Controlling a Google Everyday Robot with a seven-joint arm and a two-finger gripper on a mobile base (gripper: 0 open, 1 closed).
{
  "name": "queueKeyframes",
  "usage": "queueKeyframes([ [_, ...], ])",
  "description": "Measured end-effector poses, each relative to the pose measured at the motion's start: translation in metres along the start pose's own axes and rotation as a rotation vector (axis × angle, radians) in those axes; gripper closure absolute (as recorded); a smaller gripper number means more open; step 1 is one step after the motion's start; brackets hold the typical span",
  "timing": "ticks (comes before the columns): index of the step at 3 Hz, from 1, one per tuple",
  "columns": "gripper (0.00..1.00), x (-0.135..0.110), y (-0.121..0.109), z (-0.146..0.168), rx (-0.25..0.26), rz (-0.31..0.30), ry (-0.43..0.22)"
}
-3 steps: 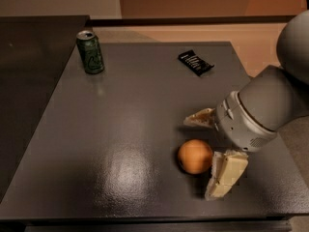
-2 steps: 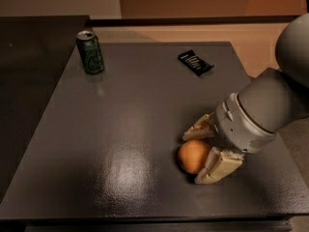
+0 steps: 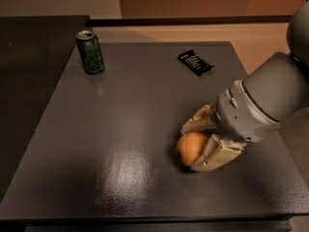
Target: Pick orange
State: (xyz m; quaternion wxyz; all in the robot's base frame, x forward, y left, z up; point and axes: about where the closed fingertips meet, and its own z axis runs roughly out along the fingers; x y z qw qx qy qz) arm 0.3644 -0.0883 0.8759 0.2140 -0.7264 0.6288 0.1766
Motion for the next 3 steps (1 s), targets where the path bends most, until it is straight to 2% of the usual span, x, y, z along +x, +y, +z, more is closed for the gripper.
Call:
queueKeyframes([
  [1,1.0,-0.018,-0.014,-0.027,0.02,0.0,-0.017],
  [2,1.0,-0.037,-0.031,-0.061,0.055,-0.015,-0.018],
  [3,1.0,-0.06,-0.047,-0.1,0.115,-0.044,-0.028],
])
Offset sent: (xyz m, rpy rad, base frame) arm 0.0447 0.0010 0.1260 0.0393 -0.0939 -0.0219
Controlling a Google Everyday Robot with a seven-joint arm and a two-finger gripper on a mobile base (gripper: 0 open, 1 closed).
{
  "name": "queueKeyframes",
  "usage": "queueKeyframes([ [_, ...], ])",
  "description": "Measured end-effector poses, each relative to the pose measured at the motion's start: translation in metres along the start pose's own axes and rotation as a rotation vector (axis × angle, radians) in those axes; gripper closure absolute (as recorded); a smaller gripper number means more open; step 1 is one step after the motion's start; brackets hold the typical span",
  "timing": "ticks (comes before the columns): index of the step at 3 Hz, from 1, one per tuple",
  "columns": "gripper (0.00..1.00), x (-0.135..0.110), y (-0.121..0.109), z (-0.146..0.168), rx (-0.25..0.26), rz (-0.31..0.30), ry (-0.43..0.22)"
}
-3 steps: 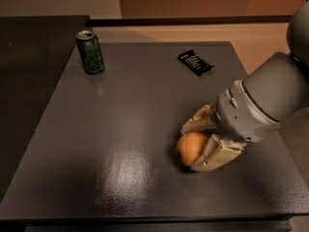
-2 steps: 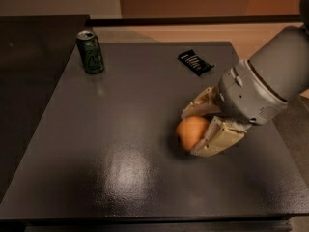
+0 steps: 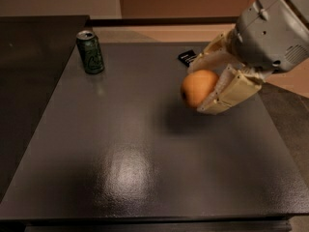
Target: Pick orange
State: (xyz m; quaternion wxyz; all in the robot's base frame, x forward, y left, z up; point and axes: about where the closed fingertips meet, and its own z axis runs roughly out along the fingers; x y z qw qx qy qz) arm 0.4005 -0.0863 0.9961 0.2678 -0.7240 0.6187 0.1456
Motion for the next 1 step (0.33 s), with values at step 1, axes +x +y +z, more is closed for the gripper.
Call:
queueKeyframes([
  [1,1.0,-0.0001,0.0002,0.0002,0.0,0.0,0.0],
])
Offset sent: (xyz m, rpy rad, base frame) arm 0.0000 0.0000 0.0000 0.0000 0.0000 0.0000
